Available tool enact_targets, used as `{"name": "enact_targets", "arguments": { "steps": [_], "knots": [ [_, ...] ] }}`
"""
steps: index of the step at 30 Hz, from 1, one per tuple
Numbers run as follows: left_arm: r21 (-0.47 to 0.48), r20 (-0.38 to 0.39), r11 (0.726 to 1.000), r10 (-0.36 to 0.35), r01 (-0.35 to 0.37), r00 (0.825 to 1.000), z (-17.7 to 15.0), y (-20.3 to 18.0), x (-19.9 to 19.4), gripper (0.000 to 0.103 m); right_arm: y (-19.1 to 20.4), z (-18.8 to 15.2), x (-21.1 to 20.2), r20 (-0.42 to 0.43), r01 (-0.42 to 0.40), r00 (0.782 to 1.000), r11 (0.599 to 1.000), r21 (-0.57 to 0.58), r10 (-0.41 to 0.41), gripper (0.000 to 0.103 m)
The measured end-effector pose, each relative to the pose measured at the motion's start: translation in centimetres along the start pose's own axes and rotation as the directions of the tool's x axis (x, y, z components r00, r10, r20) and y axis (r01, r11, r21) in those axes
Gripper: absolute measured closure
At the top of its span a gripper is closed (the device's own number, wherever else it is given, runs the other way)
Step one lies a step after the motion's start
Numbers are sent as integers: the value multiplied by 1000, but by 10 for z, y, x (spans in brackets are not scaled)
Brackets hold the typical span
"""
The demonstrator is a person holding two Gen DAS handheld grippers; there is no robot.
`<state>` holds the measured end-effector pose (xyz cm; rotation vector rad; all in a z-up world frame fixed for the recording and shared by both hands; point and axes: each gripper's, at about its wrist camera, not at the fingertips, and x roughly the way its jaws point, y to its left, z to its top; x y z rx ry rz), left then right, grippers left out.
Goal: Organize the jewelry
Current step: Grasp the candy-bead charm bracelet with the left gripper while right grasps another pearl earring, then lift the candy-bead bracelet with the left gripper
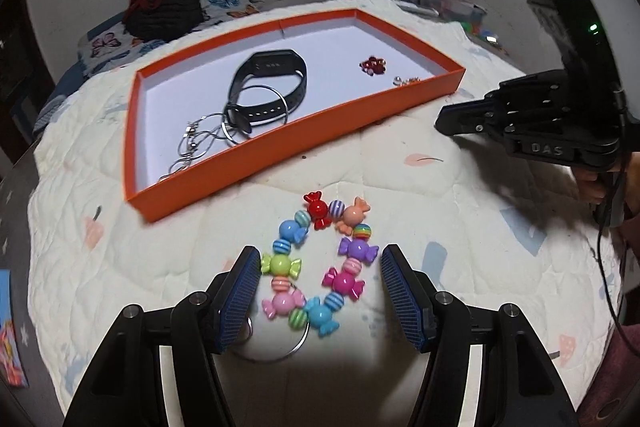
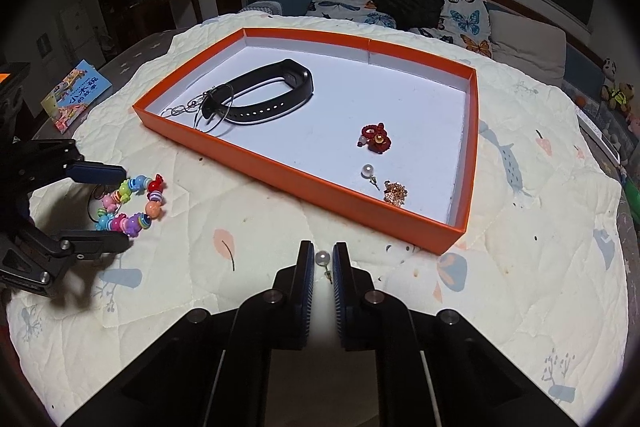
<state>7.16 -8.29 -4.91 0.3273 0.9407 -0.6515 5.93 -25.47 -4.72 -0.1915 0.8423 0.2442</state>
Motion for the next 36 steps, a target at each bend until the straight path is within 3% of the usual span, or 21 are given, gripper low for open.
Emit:
{"name": "enact_targets", "arguments": {
  "steps": [4,7,11,18,28,36],
  "knots": [
    [19,3,1000,-18,18,1000,5,3,7,36,-1,0,-1,3,-7,1000,1000,6,7,91],
    [9,16,1000,-21,21,1000,7,5,9,44,-2,-1,-1,5,-11,1000,1000,11,11,91],
    [-1,35,1000,-22,22,999,8,4,8,69,-1,-1,-1,5,-9,1000,1000,11,9,91],
    [-54,90,998,-31,36,995,10,5,-5,87,-5,-1,-4,15,-15,1000,1000,25,15,93],
    [-79,78,996,-32,38,996,9,5,-5,85,-3,-2,-4,11,-10,1000,1000,23,10,93],
    [-112,27,989,-91,93,996,14,9,3,81,-2,-1,-3,9,-13,1000,1000,22,13,93]
  ]
}}
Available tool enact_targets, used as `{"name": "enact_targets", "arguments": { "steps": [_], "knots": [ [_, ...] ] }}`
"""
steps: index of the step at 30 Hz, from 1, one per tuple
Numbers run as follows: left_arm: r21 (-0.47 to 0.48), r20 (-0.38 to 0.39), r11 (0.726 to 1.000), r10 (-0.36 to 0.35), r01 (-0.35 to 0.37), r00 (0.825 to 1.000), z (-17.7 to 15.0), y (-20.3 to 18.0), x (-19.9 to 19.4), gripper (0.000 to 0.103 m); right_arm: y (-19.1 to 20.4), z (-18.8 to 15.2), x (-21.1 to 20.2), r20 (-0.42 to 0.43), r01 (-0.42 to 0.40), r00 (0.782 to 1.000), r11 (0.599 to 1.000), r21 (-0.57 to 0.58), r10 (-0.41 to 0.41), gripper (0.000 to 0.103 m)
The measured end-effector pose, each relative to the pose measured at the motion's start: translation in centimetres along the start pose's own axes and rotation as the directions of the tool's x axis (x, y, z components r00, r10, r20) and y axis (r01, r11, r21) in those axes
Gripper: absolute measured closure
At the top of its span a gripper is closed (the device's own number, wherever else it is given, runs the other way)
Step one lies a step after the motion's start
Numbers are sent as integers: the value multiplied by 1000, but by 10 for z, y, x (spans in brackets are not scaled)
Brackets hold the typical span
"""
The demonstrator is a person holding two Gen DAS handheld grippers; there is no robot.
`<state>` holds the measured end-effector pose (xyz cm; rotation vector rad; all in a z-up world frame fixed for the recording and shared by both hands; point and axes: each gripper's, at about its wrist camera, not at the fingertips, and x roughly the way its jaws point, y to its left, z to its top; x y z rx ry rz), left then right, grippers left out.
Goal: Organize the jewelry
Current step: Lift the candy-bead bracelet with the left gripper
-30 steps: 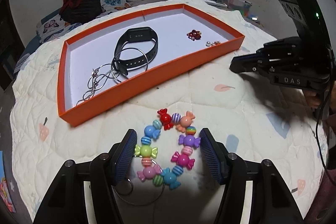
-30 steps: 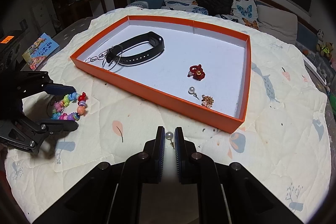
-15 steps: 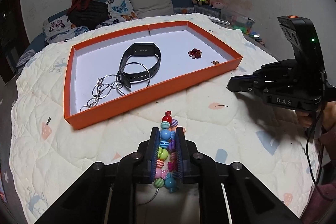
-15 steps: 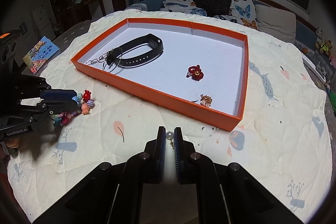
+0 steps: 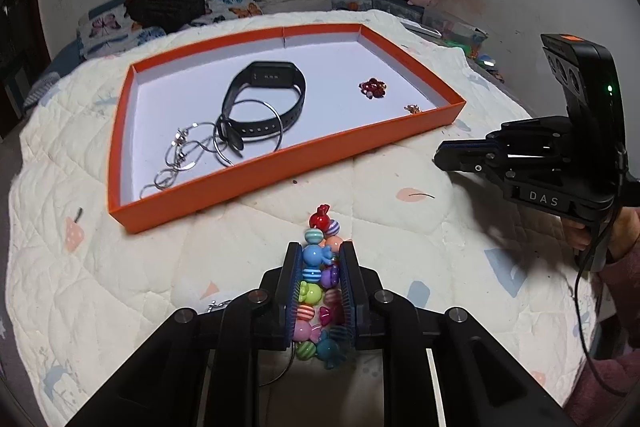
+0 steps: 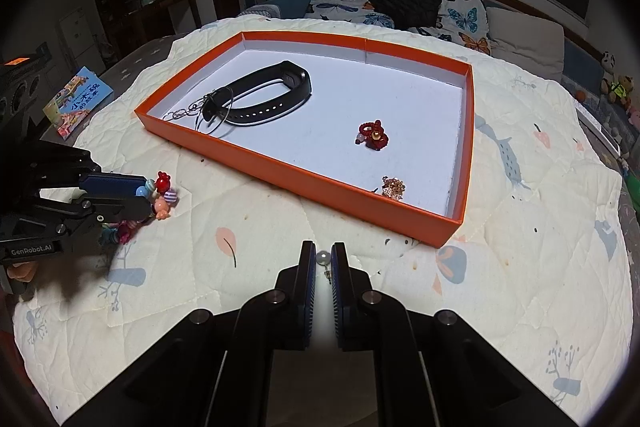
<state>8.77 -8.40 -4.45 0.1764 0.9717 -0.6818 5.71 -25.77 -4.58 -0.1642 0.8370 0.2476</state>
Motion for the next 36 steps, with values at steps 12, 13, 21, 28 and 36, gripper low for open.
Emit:
{"name": "enact_targets", "arguments": {
  "steps": [12,13,21,28,36],
  "knots": [
    [-64,33,998,-2,4,999,-5,2,6,78,1,0,0,2,2,1000,1000,1,-2,93],
    [-72,44,997,-4,7,999,-6,2,6,78,0,0,0,2,1,1000,1000,1,-1,93],
    [-69,55,997,27,-24,998,-7,-2,5,78,0,0,-1,3,0,1000,1000,2,0,93],
    [-83,54,996,46,-42,997,-7,-5,5,79,0,1,-1,3,-2,1000,1000,4,2,93],
    [-163,51,986,-7,15,999,-6,6,4,80,0,1,-1,4,-2,1000,1000,5,2,93]
  ]
}}
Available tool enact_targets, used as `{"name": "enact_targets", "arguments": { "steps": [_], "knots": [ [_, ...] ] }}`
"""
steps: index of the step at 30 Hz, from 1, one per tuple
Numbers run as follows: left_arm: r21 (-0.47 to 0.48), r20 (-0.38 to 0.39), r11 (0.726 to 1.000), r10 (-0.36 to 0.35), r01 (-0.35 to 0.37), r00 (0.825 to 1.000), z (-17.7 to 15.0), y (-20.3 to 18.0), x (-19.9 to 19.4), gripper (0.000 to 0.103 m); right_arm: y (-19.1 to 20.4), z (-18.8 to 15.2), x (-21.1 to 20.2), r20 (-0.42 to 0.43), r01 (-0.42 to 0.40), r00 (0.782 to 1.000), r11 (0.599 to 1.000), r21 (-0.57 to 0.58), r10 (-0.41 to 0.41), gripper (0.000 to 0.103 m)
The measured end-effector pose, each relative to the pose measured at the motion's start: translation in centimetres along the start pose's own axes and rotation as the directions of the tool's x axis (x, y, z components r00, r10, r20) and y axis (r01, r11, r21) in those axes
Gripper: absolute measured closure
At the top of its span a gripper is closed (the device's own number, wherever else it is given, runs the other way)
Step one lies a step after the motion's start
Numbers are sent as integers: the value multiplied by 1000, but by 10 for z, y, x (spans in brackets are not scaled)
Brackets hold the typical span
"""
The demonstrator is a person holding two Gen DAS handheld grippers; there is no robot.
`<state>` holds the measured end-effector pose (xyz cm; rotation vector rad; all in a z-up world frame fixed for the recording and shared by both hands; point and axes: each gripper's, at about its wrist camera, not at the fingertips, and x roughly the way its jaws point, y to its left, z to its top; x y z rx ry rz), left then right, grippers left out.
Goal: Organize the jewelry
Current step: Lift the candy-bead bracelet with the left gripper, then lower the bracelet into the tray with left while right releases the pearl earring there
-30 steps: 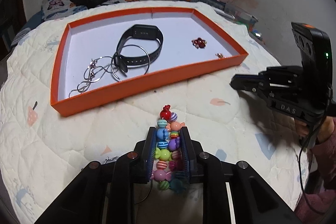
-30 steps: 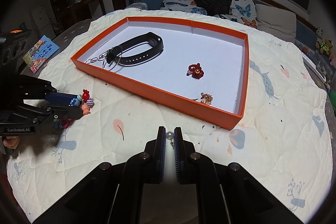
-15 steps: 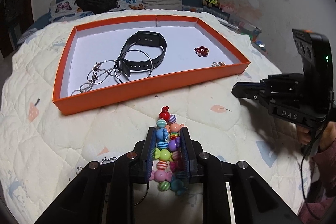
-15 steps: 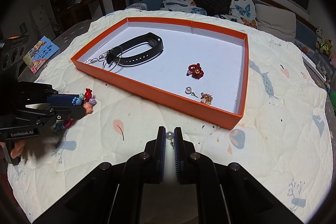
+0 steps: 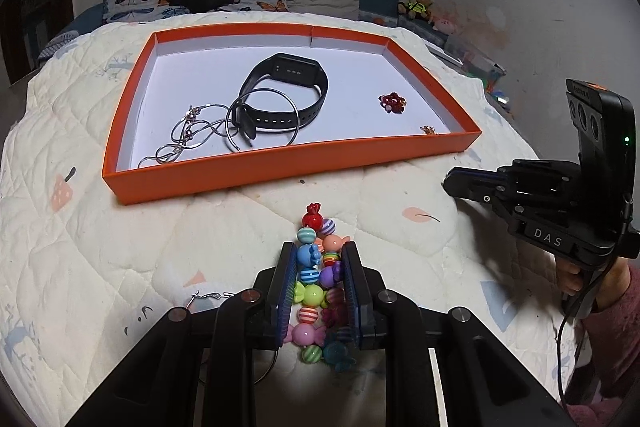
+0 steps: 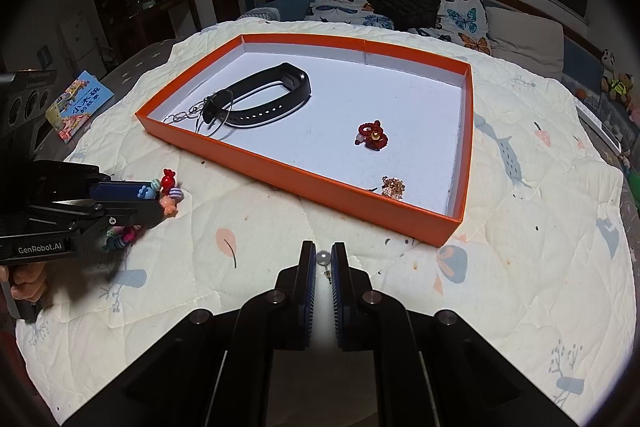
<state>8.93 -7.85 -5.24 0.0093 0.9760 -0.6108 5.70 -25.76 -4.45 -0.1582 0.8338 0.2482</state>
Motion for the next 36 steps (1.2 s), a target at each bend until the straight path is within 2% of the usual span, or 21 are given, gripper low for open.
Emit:
{"name": "enact_targets", "arguments": {
  "steps": [6,13,14,15,25,36],
  "knots": [
    [-48,38,999,-15,17,999,-2,3,-4,82,0,0,0,0,0,1000,1000,0,0,93],
    [-16,78,1000,25,-24,997,-5,-7,-13,83,-1,0,-1,6,-4,1000,1000,6,4,93],
    [-10,87,1000,27,-26,996,-5,-8,-15,92,-1,1,-1,6,-5,1000,1000,8,5,93],
    [-6,93,1000,30,-29,995,-5,-10,-17,93,-1,2,-2,7,-6,1000,1000,10,6,93],
    [10,130,1000,10,-11,991,-6,-19,-33,93,-1,4,-14,38,-32,999,999,22,31,93],
    [15,250,998,-57,56,967,22,-35,-84,93,-13,10,-47,121,-101,988,992,70,92,93]
  ]
}}
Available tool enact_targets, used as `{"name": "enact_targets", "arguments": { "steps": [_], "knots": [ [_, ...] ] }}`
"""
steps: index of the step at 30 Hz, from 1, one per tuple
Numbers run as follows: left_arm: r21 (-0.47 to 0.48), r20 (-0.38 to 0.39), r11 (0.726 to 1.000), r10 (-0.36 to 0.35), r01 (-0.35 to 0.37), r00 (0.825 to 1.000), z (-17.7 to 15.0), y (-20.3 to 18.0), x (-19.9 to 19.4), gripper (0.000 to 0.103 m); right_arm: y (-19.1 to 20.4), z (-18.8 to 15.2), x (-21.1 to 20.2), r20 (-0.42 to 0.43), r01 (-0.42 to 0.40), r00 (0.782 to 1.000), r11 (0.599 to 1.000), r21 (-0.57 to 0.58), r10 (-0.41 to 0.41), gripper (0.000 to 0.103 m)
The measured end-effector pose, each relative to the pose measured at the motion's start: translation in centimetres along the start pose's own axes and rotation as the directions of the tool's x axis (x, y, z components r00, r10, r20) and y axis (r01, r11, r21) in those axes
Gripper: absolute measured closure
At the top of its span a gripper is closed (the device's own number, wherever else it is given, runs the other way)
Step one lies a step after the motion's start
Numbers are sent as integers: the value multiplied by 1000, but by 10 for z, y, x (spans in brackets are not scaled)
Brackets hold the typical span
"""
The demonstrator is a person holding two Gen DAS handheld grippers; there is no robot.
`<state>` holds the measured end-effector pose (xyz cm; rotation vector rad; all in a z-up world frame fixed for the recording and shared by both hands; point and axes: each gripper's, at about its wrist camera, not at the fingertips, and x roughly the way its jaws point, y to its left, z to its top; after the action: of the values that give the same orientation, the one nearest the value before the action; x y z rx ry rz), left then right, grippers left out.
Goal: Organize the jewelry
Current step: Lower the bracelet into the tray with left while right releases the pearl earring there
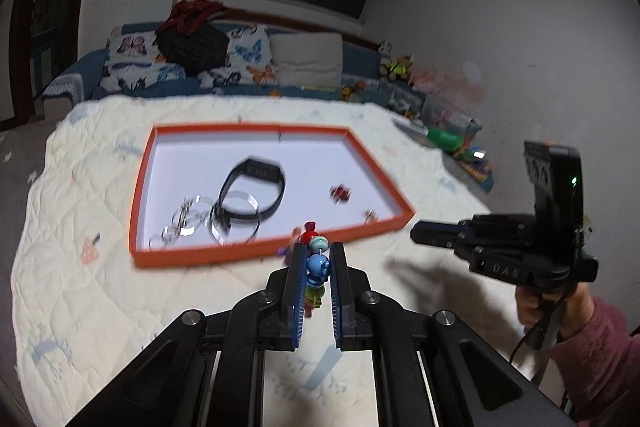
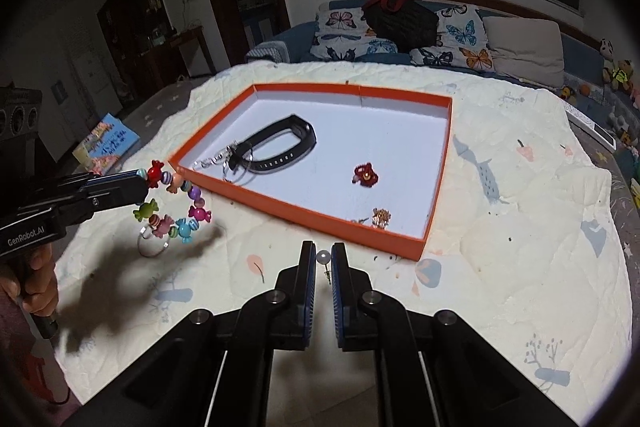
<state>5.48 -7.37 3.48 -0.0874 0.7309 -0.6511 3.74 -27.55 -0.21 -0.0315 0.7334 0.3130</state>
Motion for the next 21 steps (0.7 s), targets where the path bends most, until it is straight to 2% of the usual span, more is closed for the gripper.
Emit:
{"name": "enact_targets", "arguments": {
  "steps": [5,11,16,21],
  "knots": [
    [20,44,1000,-11,11,999,29,-7,-9,93,-3,12,-10,41,9,999,1000,2,-9,93],
    [47,72,999,0,-3,997,65,-12,0,93,-11,31,-8,78,32,996,999,2,-32,93],
    [52,39,999,0,-2,999,80,-13,28,93,-18,37,10,59,56,997,998,-3,-56,93],
    [50,-30,999,11,-10,999,74,-9,64,92,-24,33,28,16,69,997,998,-8,-69,93]
  ]
}}
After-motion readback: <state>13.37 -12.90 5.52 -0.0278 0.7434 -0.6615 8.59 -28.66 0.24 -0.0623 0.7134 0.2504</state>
